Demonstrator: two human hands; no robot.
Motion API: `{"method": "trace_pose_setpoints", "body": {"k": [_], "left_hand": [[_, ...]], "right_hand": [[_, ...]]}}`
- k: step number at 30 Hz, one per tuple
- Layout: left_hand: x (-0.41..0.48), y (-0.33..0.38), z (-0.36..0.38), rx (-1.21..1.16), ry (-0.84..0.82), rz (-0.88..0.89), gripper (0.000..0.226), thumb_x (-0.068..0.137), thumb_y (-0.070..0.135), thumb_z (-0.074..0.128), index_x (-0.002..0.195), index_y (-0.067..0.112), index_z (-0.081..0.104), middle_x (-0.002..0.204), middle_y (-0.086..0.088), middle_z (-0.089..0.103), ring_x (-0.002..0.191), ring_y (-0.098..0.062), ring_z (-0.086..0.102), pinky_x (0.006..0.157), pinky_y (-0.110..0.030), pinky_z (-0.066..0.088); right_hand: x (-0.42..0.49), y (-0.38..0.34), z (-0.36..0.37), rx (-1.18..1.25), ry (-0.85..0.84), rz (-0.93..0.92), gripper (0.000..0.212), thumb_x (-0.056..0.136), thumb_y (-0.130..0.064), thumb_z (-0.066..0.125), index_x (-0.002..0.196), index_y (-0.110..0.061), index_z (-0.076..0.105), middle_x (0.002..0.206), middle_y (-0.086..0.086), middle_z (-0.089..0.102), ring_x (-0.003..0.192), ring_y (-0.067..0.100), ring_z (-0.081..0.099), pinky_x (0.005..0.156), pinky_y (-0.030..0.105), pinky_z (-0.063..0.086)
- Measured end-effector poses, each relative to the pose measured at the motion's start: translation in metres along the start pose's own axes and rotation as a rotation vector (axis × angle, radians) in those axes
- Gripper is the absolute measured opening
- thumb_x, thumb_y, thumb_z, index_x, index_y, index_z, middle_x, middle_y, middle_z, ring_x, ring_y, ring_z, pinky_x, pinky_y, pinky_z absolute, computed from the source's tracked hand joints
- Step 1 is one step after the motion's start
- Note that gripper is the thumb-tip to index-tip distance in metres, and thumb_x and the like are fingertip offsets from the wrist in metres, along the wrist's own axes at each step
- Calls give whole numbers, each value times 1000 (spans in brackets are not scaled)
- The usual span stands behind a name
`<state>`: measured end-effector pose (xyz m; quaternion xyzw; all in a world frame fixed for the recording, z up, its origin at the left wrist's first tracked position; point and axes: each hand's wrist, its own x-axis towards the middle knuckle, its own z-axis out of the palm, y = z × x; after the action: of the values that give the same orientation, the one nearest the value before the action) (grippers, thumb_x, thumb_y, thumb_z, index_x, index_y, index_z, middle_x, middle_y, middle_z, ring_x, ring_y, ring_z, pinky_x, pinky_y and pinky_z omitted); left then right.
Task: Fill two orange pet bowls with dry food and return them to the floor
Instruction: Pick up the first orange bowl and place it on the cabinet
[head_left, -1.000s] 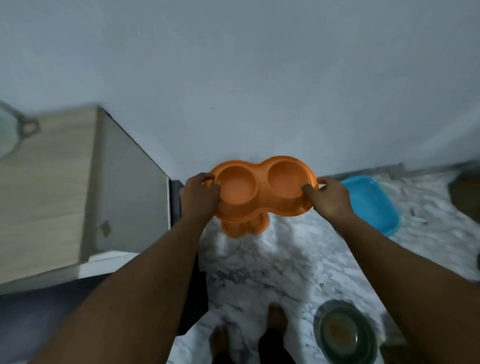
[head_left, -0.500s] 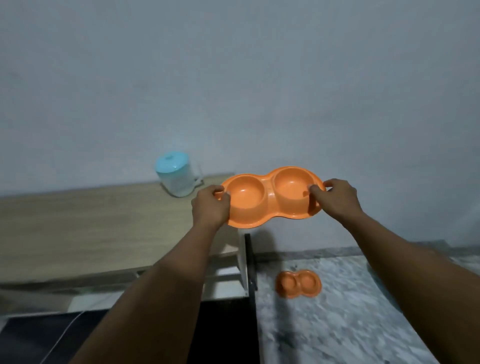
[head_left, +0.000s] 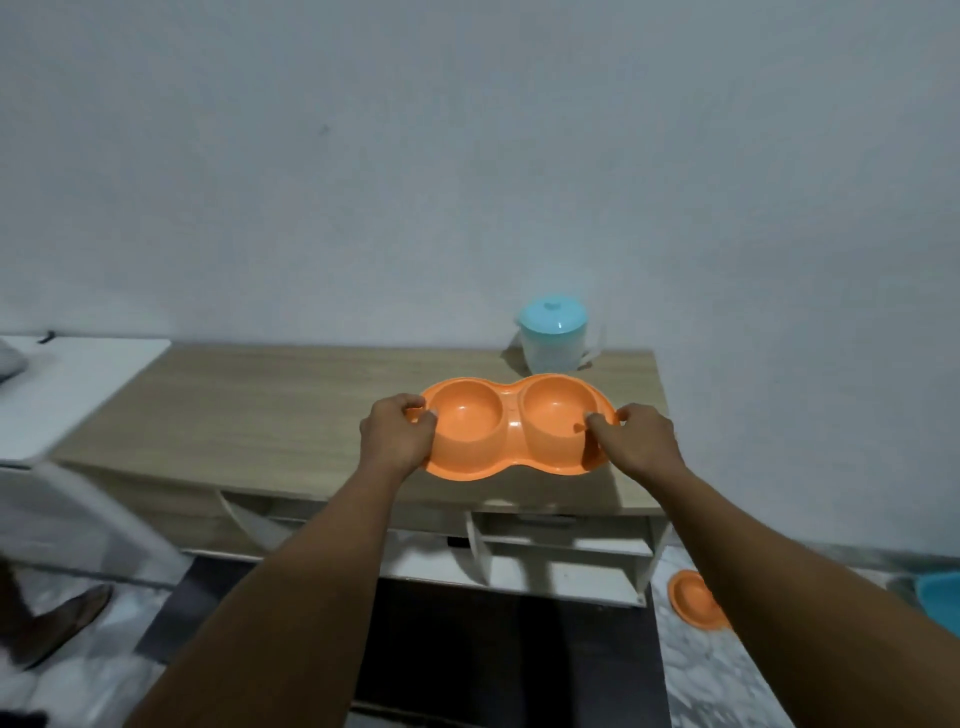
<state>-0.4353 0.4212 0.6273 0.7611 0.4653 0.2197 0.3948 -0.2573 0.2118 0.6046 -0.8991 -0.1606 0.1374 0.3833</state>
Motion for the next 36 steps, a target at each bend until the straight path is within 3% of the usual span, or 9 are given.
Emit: {"method": "trace_pose_setpoints", "body": {"k": [7, 14, 16, 20, 25, 31, 36], "left_hand": [[102, -66, -6, 48, -43, -37, 35, 89, 27, 71, 122, 16, 71, 125, -10, 68, 120, -29, 60, 105, -35, 44], [172, -118, 17, 105, -189, -92, 36, 85, 27, 73, 119, 17, 71, 127, -7, 68, 119, -26, 62, 99, -27, 42], [180, -126, 22, 92, -221, -98, 41, 82, 32, 74, 119, 17, 71, 127, -7, 68, 119, -26, 63, 102, -31, 44], [195, -139, 30, 101, -265, -104, 36, 87, 26, 73, 122, 18, 69, 126, -9, 68, 117, -28, 63, 103, -38, 48], [201, -145, 30, 183, -306, -27, 41, 92, 29, 68, 130, 15, 65, 134, -11, 64, 124, -27, 59, 105, -31, 40], [191, -138, 16, 183, -291, 53, 42, 96, 25, 63, 134, 8, 60, 134, -13, 64, 125, -31, 57, 103, -32, 40], [173, -121, -6, 188, -297, 129, 48, 94, 31, 64, 139, 16, 57, 136, -7, 63, 127, -29, 57, 106, -37, 43]], "right_hand": [[61, -27, 109, -20, -17, 50, 51, 92, -47, 61, 113, -1, 66, 109, 19, 68, 100, 34, 62, 84, 42, 51], [95, -22, 174, -91, -54, 149, 53, 86, -55, 58, 108, -7, 62, 103, 15, 64, 93, 31, 62, 84, 47, 54], [102, -13, 185, -119, -57, 162, 56, 83, -59, 55, 107, -9, 62, 102, 14, 65, 90, 31, 63, 82, 49, 56], [102, -22, 194, -155, -29, 185, 58, 86, -57, 56, 115, -6, 61, 111, 16, 59, 96, 33, 61, 87, 49, 54], [102, -26, 200, -178, -27, 219, 57, 93, -50, 57, 128, -5, 55, 126, 19, 52, 114, 37, 54, 95, 47, 48], [91, -38, 198, -281, -51, 272, 71, 95, -61, 46, 141, -7, 45, 141, 22, 45, 131, 42, 43, 105, 53, 41], [59, -57, 175, -366, -52, 152, 74, 94, -60, 50, 150, -14, 35, 150, 20, 37, 137, 40, 36, 105, 53, 37]]}}
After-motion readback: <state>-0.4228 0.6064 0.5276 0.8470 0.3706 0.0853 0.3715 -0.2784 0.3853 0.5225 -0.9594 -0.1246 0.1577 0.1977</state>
